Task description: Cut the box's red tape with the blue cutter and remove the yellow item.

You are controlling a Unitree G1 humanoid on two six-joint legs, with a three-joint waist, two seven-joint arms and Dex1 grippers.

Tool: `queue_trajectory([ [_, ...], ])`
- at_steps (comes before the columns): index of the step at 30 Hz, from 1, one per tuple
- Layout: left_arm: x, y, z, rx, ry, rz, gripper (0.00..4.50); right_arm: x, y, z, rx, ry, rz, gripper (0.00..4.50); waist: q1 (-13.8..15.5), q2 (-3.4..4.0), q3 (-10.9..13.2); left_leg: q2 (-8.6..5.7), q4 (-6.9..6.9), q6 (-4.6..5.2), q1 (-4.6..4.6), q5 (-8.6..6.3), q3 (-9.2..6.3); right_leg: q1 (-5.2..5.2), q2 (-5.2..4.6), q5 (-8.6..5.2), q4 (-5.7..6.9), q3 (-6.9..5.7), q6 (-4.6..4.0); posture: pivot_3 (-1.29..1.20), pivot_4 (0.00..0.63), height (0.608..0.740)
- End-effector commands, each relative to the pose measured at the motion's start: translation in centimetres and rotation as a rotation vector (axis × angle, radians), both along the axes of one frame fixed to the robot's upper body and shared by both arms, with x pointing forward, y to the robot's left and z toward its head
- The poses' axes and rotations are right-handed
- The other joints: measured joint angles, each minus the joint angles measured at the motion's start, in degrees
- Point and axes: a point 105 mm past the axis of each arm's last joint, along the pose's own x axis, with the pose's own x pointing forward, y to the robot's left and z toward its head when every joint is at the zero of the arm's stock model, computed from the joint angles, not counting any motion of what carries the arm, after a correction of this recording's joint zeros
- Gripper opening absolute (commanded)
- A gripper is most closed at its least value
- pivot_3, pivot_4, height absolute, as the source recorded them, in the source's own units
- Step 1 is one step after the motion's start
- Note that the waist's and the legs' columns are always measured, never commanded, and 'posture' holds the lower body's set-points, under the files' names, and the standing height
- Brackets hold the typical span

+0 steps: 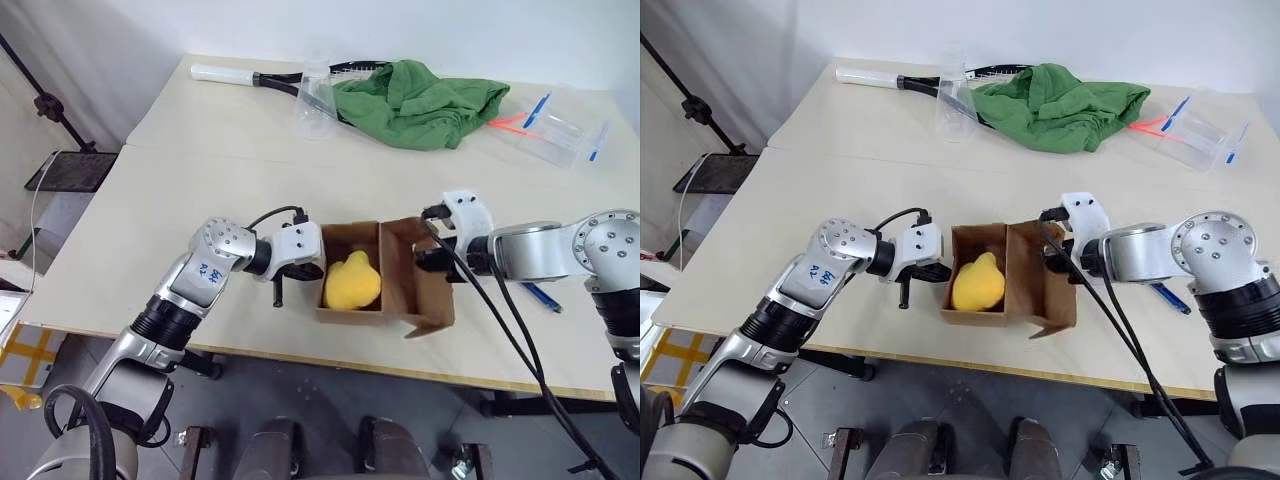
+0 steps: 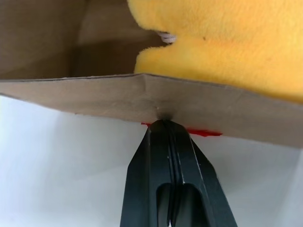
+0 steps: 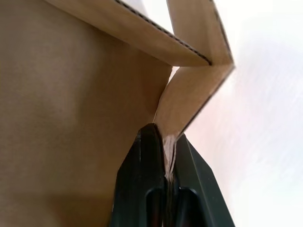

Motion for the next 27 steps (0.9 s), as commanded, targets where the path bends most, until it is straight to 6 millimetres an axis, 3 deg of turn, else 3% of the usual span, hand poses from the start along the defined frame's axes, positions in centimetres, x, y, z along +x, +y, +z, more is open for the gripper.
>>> queue_trajectory([
  [1,-0.3,-0.3,0.7,0.010,0.016,-0.021,0.00,-0.2,0.2,1.3,0.003,-0.064,0.070,1.00,0.1,0.00,0.0,0.00,0.00,0.00,0.00,0.00,0.00,0.00,0.00,0.00,0.00,0.00,0.00,0.00,0.150,0.740],
  [3,-0.2,-0.1,0.7,0.013,0.034,-0.003,0.00,-0.1,0.0,1.8,0.005,-0.089,0.087,1.67,0.1,0.00,0.0,-0.01,0.00,0.00,0.00,0.00,0.00,0.00,0.00,0.00,0.00,0.00,0.00,0.00,0.150,0.740],
  [11,0.5,1.7,1.9,0.004,0.055,0.073,2.42,0.6,-3.7,3.9,-0.052,-0.173,0.087,4.49,0.1,0.00,0.0,-0.04,-0.01,0.01,0.00,-0.01,0.02,-0.01,0.00,0.00,0.00,0.02,0.01,0.00,0.150,0.740],
  [15,0.5,3.4,3.2,-0.009,0.045,0.102,3.64,0.4,-5.8,5.1,-0.082,-0.216,0.109,4.50,0.0,0.01,0.0,-0.03,-0.03,0.01,0.00,-0.01,0.05,-0.06,0.01,0.00,0.02,0.03,0.01,0.00,0.150,0.740],
  [18,-0.2,3.8,5.5,-0.099,0.049,0.079,4.47,-0.1,-7.6,6.6,-0.089,-0.264,0.126,4.50,0.0,0.02,0.0,-0.03,-0.03,0.01,0.00,-0.01,0.08,-0.08,0.01,0.00,0.01,0.06,0.01,0.00,0.150,0.740],
  [20,-0.7,3.4,6.6,-0.153,0.049,0.054,4.47,-0.5,-7.9,7.2,-0.091,-0.283,0.152,4.50,0.1,0.03,0.0,-0.03,-0.03,0.01,0.00,-0.01,0.08,-0.08,0.01,0.00,0.02,0.08,0.01,0.00,0.150,0.740],
  [24,-2.6,0.4,11.5,-0.351,-0.013,-0.081,4.47,-1.7,-9.6,8.9,-0.128,-0.327,0.176,4.50,0.5,-0.03,0.1,-0.05,0.06,0.00,-0.04,-0.01,-0.03,-0.03,0.00,0.02,0.04,0.08,0.03,0.00,0.150,0.740],
  [27,-2.1,-1.5,10.9,-0.301,-0.023,-0.089,4.47,-2.0,-9.9,9.2,-0.150,-0.345,0.181,4.50,0.3,-0.02,0.1,-0.13,0.04,0.01,0.02,-0.01,0.01,0.02,-0.04,0.04,0.01,0.12,0.07,0.00,0.150,0.740],
])
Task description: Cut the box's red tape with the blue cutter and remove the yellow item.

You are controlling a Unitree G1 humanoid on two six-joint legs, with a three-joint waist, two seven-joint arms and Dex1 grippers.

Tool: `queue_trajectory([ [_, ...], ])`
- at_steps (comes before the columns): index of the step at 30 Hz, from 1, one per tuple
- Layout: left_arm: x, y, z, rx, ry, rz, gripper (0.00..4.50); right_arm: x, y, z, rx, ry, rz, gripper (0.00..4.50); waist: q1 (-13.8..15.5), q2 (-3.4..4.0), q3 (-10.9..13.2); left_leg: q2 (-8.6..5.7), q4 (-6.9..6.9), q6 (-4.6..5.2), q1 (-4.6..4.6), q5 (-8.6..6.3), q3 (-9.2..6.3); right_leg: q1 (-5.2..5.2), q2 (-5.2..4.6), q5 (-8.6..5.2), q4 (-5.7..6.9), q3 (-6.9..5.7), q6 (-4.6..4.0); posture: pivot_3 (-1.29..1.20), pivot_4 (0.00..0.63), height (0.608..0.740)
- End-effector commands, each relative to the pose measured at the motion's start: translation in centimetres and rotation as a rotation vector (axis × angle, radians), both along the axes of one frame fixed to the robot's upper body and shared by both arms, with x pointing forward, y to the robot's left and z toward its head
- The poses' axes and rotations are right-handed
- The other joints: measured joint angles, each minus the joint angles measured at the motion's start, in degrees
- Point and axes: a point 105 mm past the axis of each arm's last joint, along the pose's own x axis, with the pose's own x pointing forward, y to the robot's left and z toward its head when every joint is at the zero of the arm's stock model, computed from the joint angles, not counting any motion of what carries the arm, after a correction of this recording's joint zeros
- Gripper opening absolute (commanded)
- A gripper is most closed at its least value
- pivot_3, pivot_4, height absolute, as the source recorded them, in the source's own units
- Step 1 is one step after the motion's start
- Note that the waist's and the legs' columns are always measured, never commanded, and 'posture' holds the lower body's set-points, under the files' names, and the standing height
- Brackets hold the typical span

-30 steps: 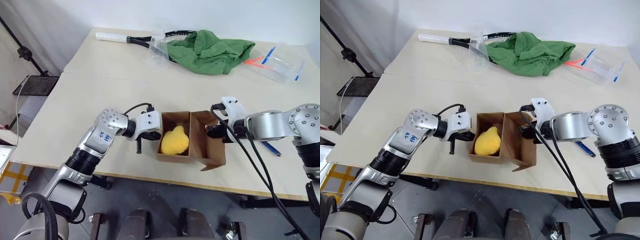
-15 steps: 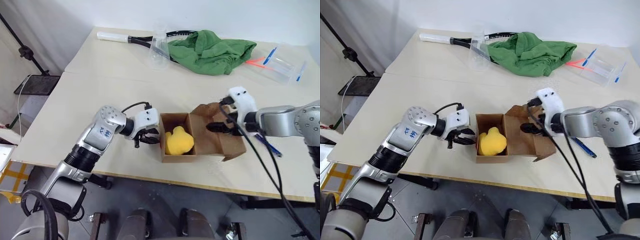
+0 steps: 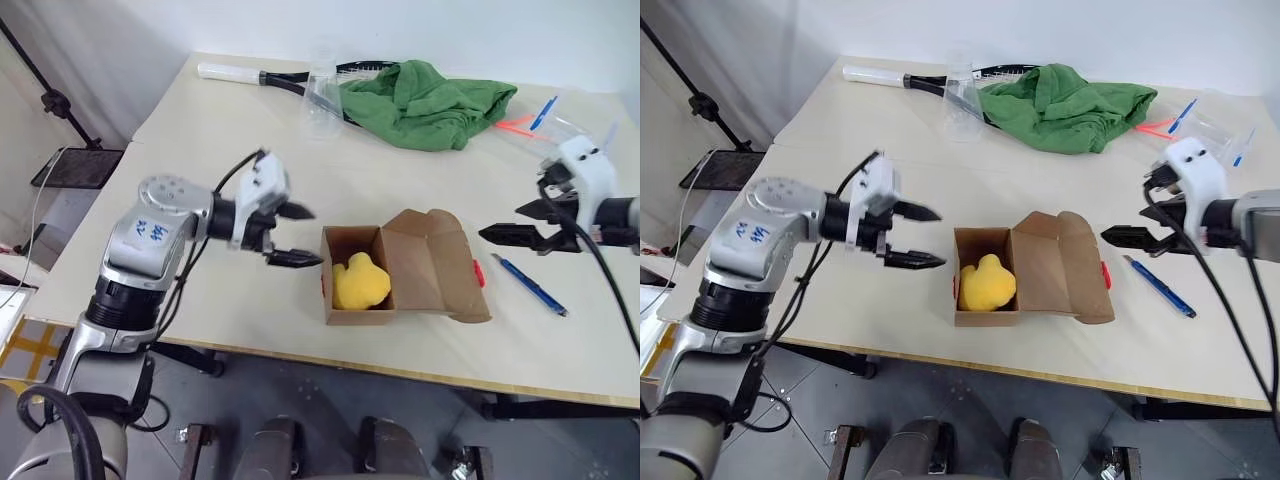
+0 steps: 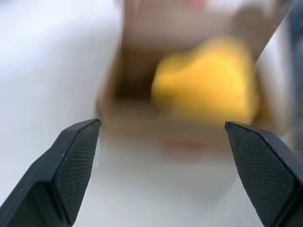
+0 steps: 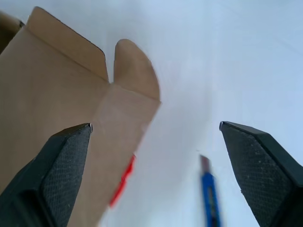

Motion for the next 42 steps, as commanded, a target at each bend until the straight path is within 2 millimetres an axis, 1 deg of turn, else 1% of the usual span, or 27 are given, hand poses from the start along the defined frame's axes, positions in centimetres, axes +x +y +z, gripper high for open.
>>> queue_trajectory([
  [1,0.0,-2.2,-0.4,0.059,-0.045,-0.037,4.47,-0.6,-0.3,2.1,-0.034,-0.085,0.018,4.50,-0.3,0.02,0.0,0.00,-0.03,0.00,0.03,0.00,0.03,0.01,0.01,0.00,0.00,0.01,0.00,0.00,0.150,0.740],
  [3,0.2,-3.4,-1.6,0.116,-0.060,-0.073,4.47,-1.1,-0.1,2.1,-0.033,-0.087,0.033,4.50,-0.3,0.04,0.0,0.02,-0.07,-0.01,0.10,0.00,0.09,0.01,0.01,0.00,0.06,0.01,0.00,0.00,0.150,0.740],
  [5,0.4,-4.1,-2.7,0.169,-0.085,-0.106,4.47,-1.5,0.0,2.0,-0.037,-0.085,0.040,4.50,-0.4,0.03,0.0,0.05,-0.06,-0.02,0.08,0.01,0.13,-0.01,0.04,0.00,0.06,0.01,0.00,0.00,0.150,0.740],
  [7,1.0,-4.9,-4.3,0.244,-0.111,-0.132,4.47,-2.1,0.0,1.8,-0.037,-0.086,0.039,4.50,-0.4,0.04,0.0,0.05,-0.07,-0.02,0.08,0.01,0.19,-0.05,0.04,0.00,0.05,0.03,0.00,0.00,0.150,0.740],
  [9,1.1,-5.2,-5.5,0.293,-0.088,-0.157,4.47,-2.7,-0.1,1.6,-0.032,-0.092,0.025,4.50,-0.3,0.03,0.0,0.06,-0.06,-0.02,0.08,0.01,0.19,-0.04,0.04,0.00,0.05,0.02,0.00,0.00,0.150,0.740],
  [13,1.1,-5.7,-6.8,0.361,-0.096,-0.205,4.47,-3.6,-0.5,1.2,-0.026,-0.098,-0.014,4.50,-0.3,0.03,0.0,0.05,-0.04,-0.01,0.08,0.01,0.18,-0.04,0.03,0.00,0.08,0.03,0.00,0.00,0.150,0.740],
  [14,1.3,-5.7,-7.0,0.372,-0.105,-0.209,4.07,-3.8,-0.5,1.2,-0.026,-0.099,-0.021,4.50,-0.2,0.03,0.0,0.06,-0.03,-0.02,0.08,0.01,0.17,-0.03,0.03,0.00,0.07,0.03,0.00,0.00,0.150,0.740],
  [15,1.4,-5.8,-7.1,0.377,-0.108,-0.210,3.84,-4.0,-0.6,1.1,-0.022,-0.102,-0.027,4.50,-0.1,0.04,0.0,0.05,-0.02,-0.02,0.09,0.01,0.17,-0.02,0.03,0.00,0.09,0.02,0.00,0.00,0.150,0.740],
  [19,1.7,-6.4,-6.9,0.363,-0.113,-0.232,2.62,-4.8,-1.0,0.8,-0.020,-0.111,-0.073,4.50,0.0,0.04,0.0,0.04,0.01,-0.01,0.09,0.01,0.16,-0.01,0.03,0.00,0.11,0.04,0.00,0.00,0.150,0.740],
  [25,1.9,-6.4,-6.7,0.357,-0.122,-0.245,0.75,-4.8,-1.4,0.8,-0.017,-0.127,-0.104,4.50,-0.2,0.04,0.0,0.04,0.02,-0.01,0.10,0.01,0.16,-0.01,0.02,0.00,0.13,0.06,0.00,0.00,0.150,0.740],
  [27,1.9,-6.4,-6.1,0.328,-0.127,-0.240,0.20,-4.7,-1.3,1.0,-0.012,-0.132,-0.096,4.50,-0.2,0.04,0.0,0.03,0.02,-0.01,0.10,0.01,0.16,-0.01,0.02,0.00,0.14,0.06,0.00,0.00,0.150,0.740],
  [28,1.9,-6.4,-6.0,0.320,-0.129,-0.239,0.07,-4.6,-1.2,1.0,-0.010,-0.134,-0.094,4.50,-0.2,0.04,0.0,0.03,0.02,-0.01,0.10,0.01,0.16,-0.01,0.02,0.00,0.14,0.06,0.00,0.00,0.150,0.740],
  [32,1.8,-6.5,-4.9,0.280,-0.139,-0.239,0.07,-4.5,-1.2,1.1,-0.007,-0.136,-0.085,4.50,-0.2,0.04,0.0,0.03,0.03,-0.01,0.10,0.01,0.15,-0.02,0.02,0.00,0.15,0.06,0.00,0.00,0.150,0.740],
  [34,1.5,-6.7,-2.6,0.180,-0.159,-0.236,0.07,-4.3,-1.1,1.2,-0.008,-0.140,-0.072,4.50,-0.3,0.04,0.0,0.03,0.03,-0.01,0.09,0.01,0.15,-0.02,0.02,0.00,0.15,0.06,0.00,0.00,0.150,0.740],
  [37,1.3,-6.8,0.2,0.058,-0.191,-0.215,0.07,-3.8,-0.9,1.6,-0.007,-0.150,-0.054,4.50,-0.3,0.04,0.0,0.04,0.04,-0.01,0.08,0.01,0.13,-0.03,0.02,0.00,0.16,0.06,0.00,0.00,0.150,0.740],
  [42,2.1,-6.3,3.3,-0.096,-0.205,-0.112,0.07,-2.8,-0.6,1.8,-0.003,-0.162,-0.021,4.50,-0.4,0.04,0.0,0.03,0.04,-0.01,0.10,0.01,0.13,-0.02,0.02,0.00,0.17,0.06,0.01,0.00,0.150,0.740],
])
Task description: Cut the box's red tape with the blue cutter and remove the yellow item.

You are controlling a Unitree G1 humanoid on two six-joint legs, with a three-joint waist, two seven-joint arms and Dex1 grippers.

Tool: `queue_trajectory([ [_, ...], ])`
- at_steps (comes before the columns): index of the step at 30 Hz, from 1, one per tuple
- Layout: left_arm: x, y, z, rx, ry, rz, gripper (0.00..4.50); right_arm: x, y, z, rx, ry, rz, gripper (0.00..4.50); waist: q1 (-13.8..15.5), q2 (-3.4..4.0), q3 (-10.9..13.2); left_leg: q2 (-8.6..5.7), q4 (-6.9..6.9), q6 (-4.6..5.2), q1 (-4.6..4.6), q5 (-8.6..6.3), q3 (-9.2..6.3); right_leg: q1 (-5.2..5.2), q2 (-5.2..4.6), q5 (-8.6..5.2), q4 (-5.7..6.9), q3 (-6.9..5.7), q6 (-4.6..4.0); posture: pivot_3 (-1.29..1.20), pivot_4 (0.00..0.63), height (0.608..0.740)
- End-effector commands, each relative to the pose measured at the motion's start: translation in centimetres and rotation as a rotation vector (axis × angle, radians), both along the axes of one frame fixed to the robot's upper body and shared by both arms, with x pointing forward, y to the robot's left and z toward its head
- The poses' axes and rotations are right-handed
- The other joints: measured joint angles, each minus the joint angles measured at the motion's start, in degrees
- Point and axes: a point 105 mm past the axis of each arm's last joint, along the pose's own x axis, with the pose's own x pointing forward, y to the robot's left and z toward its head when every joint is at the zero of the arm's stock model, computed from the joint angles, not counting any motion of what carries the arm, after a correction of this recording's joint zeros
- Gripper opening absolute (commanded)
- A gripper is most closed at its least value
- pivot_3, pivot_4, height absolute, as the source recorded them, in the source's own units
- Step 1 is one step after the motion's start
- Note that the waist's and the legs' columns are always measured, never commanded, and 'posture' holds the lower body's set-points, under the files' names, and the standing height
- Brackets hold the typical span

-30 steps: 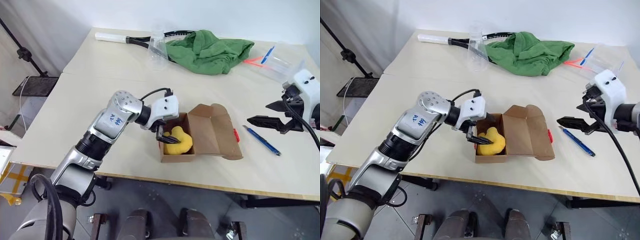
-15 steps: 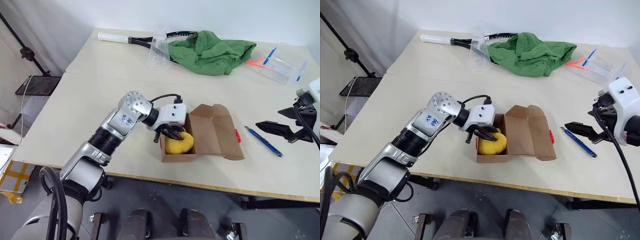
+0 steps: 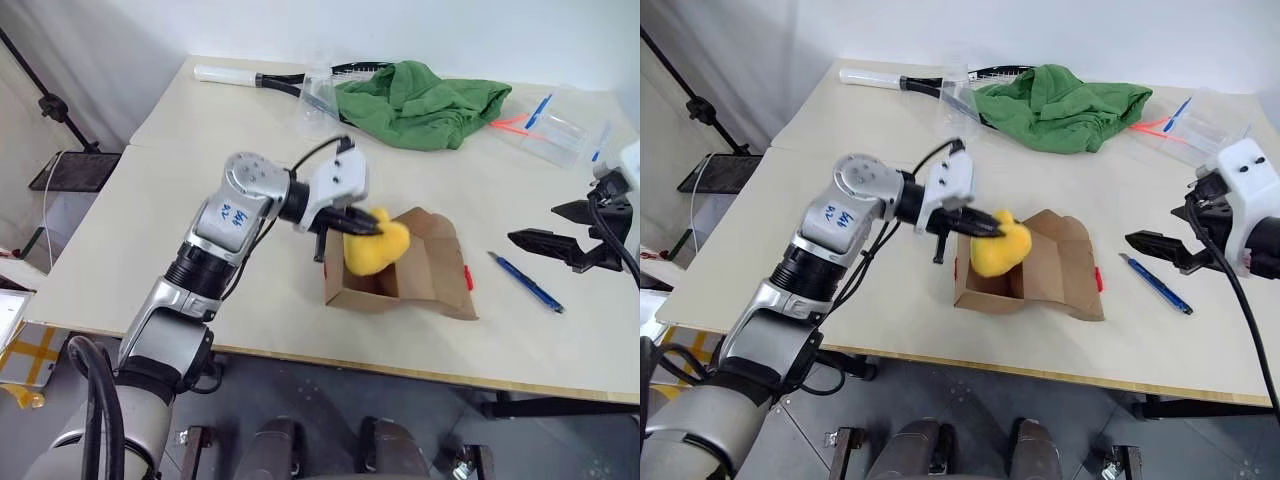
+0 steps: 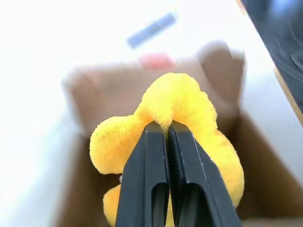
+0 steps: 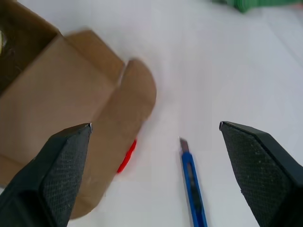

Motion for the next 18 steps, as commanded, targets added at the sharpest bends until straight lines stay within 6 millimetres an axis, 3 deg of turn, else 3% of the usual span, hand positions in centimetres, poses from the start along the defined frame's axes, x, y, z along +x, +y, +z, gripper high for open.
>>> queue_trajectory([
  [1,0.1,0.4,3.0,-0.121,-0.033,0.046,0.07,0.5,0.0,1.1,-0.020,-0.048,0.018,4.50,0.0,0.00,0.0,0.00,-0.01,0.00,0.00,0.00,0.00,0.00,0.00,0.00,0.00,0.00,0.00,0.00,0.150,0.740],
  [5,2.0,2.6,5.0,-0.194,-0.072,0.230,0.07,1.3,0.7,1.5,-0.013,-0.069,0.067,4.50,-0.1,0.00,0.0,0.00,0.00,0.00,0.01,0.00,0.00,-0.01,0.01,0.00,0.02,-0.01,0.00,0.00,0.150,0.740],
  [7,4.4,5.9,4.9,-0.149,-0.117,0.443,0.07,1.4,1.4,1.7,-0.001,-0.083,0.118,4.50,-0.2,0.00,0.0,0.01,-0.01,-0.01,0.01,0.00,0.00,-0.02,0.01,0.00,0.01,-0.01,0.00,0.00,0.150,0.740],
  [10,6.9,12.1,3.1,0.001,-0.137,0.733,0.07,1.3,2.5,1.8,0.023,-0.097,0.199,4.50,-0.6,0.00,0.0,0.03,-0.07,-0.04,0.06,0.02,0.06,-0.07,0.05,0.00,0.03,-0.01,0.00,0.00,0.150,0.740],
  [15,7.2,19.8,0.2,0.172,-0.086,0.995,0.07,1.2,4.0,2.1,0.061,-0.151,0.321,4.50,-0.3,-0.01,0.0,0.02,-0.04,-0.05,0.10,0.02,0.08,-0.10,0.02,0.00,0.23,-0.05,0.00,0.00,0.150,0.740],
  [18,6.6,21.7,-1.0,0.201,-0.060,1.041,0.07,1.4,4.5,2.0,0.067,-0.161,0.368,4.50,0.2,-0.04,0.0,-0.03,-0.01,-0.05,0.07,0.02,0.00,-0.10,0.00,0.00,0.28,-0.06,0.00,0.00,0.150,0.740],
])
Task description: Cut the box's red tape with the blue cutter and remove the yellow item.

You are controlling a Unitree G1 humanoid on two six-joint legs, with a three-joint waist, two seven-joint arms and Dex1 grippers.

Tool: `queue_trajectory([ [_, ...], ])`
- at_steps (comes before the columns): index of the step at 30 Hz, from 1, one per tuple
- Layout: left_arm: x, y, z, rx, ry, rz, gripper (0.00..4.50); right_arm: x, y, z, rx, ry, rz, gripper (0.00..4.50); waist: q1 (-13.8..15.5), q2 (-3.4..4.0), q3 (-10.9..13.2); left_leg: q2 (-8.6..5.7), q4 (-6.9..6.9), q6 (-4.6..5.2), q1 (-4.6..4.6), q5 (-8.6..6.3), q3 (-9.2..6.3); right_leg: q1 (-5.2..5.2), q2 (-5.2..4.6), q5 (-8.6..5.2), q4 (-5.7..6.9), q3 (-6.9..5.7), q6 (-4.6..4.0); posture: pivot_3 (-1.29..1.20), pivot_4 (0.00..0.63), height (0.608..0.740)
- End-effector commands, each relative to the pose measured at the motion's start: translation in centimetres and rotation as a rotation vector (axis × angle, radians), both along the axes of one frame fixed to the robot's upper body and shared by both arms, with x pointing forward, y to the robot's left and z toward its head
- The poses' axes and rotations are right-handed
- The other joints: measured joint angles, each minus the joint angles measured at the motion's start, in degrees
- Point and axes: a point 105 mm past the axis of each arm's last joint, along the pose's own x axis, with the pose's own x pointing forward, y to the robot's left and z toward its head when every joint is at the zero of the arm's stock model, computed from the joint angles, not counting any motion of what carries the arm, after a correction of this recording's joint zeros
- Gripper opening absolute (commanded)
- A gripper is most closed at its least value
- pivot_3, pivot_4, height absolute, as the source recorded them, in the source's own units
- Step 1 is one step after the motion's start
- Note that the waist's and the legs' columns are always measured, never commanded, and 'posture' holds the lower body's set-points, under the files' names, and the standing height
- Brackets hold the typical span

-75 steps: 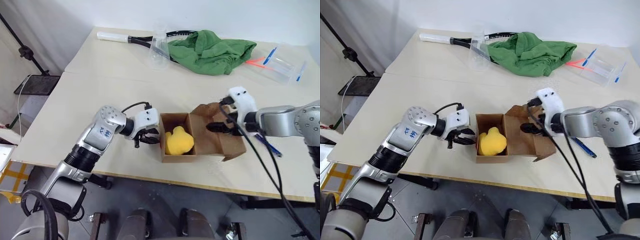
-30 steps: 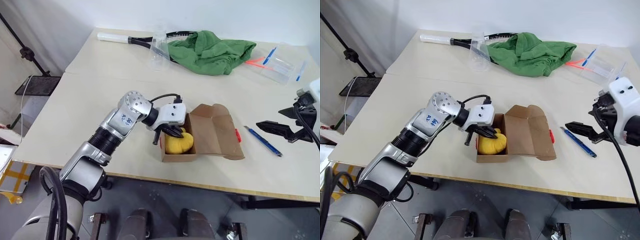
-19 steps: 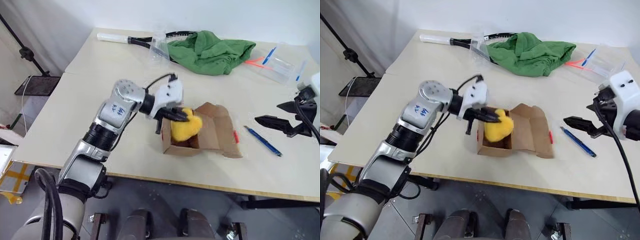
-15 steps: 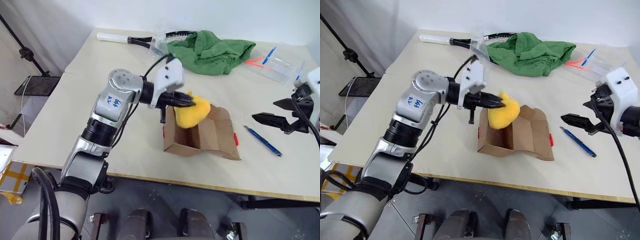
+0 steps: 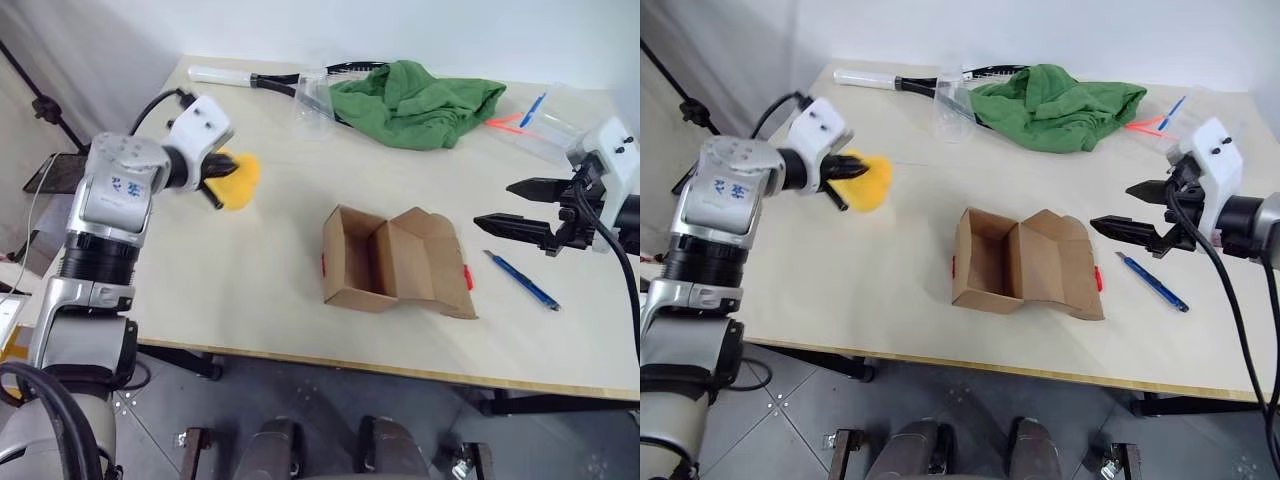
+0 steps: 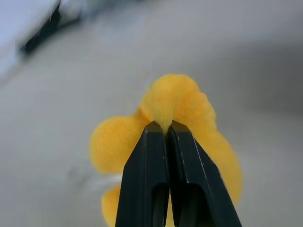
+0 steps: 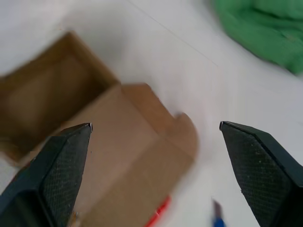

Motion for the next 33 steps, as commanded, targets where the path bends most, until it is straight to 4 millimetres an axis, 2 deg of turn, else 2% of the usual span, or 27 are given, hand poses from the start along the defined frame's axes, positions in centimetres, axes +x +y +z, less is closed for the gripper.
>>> queue_trajectory([
  [1,-0.3,1.1,0.6,0.004,-0.029,0.035,0.27,0.1,0.5,1.0,-0.011,-0.062,0.050,4.50,0.4,-0.04,0.0,-0.04,0.03,0.00,-0.02,0.00,-0.08,0.01,-0.02,0.00,0.03,0.00,0.00,0.00,0.150,0.740],
  [3,-0.2,1.9,0.6,-0.012,-0.043,0.077,0.72,0.4,0.5,0.8,-0.017,-0.061,0.053,4.50,0.6,-0.09,0.0,-0.10,0.08,0.02,-0.06,-0.01,-0.14,0.02,-0.05,0.00,0.04,0.01,0.00,0.00,0.150,0.740],
  [6,-0.4,2.5,0.6,-0.043,-0.041,0.105,1.63,0.7,0.6,0.8,-0.021,-0.055,0.062,4.50,0.5,-0.11,0.1,-0.12,0.07,0.02,-0.06,-0.01,-0.14,0.02,-0.06,0.00,0.04,0.01,0.00,0.00,0.150,0.740],
  [14,-1.6,1.7,1.4,-0.100,-0.067,0.025,4.01,0.8,0.4,1.1,-0.030,-0.058,0.072,4.50,-0.2,-0.11,0.1,-0.03,0.04,0.00,-0.03,-0.01,-0.08,-0.01,-0.03,0.00,0.09,-0.02,0.00,0.00,0.150,0.740],
  [16,-2.9,-0.1,2.4,-0.182,-0.131,-0.121,4.48,0.6,0.1,1.1,-0.026,-0.069,0.074,4.50,-0.3,-0.11,0.1,-0.02,0.03,-0.01,-0.02,-0.02,-0.07,-0.02,-0.03,0.00,0.09,-0.02,0.00,0.00,0.150,0.740],
  [19,-5.0,-1.7,2.8,-0.303,-0.192,-0.271,4.48,0.4,-0.3,0.9,-0.026,-0.084,0.077,4.50,-0.3,-0.11,0.1,0.01,0.02,-0.05,0.00,-0.04,-0.09,-0.04,-0.04,0.00,0.11,0.00,0.00,0.00,0.150,0.740],
  [20,-5.9,-2.3,2.3,-0.330,-0.171,-0.329,4.48,0.2,-0.5,0.7,-0.034,-0.093,0.081,4.50,-0.3,-0.11,0.1,0.01,0.03,-0.06,0.01,-0.05,-0.10,-0.04,-0.05,0.00,0.14,0.01,0.00,0.00,0.150,0.740],
  [22,-7.7,-2.7,0.7,-0.346,-0.181,-0.416,4.48,-0.4,-1.2,-0.2,-0.047,-0.110,0.107,4.50,-0.2,-0.10,0.1,0.01,0.04,-0.06,0.01,-0.05,-0.09,-0.03,-0.05,0.00,0.13,0.01,0.00,0.00,0.150,0.740],
  [24,-9.3,-2.2,-1.5,-0.455,-0.134,-0.447,4.48,-1.3,-2.3,-1.9,-0.010,-0.121,0.138,4.50,-0.1,-0.10,0.0,0.00,0.02,-0.07,0.09,-0.06,-0.09,0.01,-0.06,0.00,0.17,0.03,0.00,0.00,0.150,0.740],
  [27,-10.8,-1.7,-2.9,-0.487,-0.244,-0.434,4.48,-2.0,-4.2,-3.9,0.034,-0.140,0.152,4.50,-0.1,-0.12,0.0,0.00,0.01,-0.05,0.17,-0.08,-0.07,0.13,-0.06,0.00,0.11,0.03,0.00,0.00,0.150,0.740],
  [29,-12.3,-2.0,-5.7,-0.555,-0.054,-0.506,4.48,-2.5,-5.9,-6.0,-0.020,-0.108,0.150,4.50,0.0,-0.12,0.0,-0.04,0.08,-0.01,0.16,-0.06,-0.01,0.13,-0.09,0.00,0.10,0.06,0.00,0.00,0.150,0.740],
  [30,-12.7,-1.8,-6.9,-0.544,-0.012,-0.508,4.48,-2.7,-6.7,-7.0,-0.054,-0.095,0.146,4.50,-0.1,-0.12,0.0,-0.03,0.10,-0.01,0.15,-0.04,0.00,0.14,-0.08,0.00,0.08,0.05,0.00,0.00,0.150,0.740],
  [33,-13.8,-1.4,-8.6,-0.535,0.031,-0.507,4.48,-3.3,-8.5,-9.2,-0.100,-0.029,0.132,4.50,-0.3,-0.06,0.0,0.00,0.03,-0.02,0.50,-0.03,0.17,0.38,-0.08,-0.01,0.04,0.16,-0.01,0.00,0.150,0.740],
])
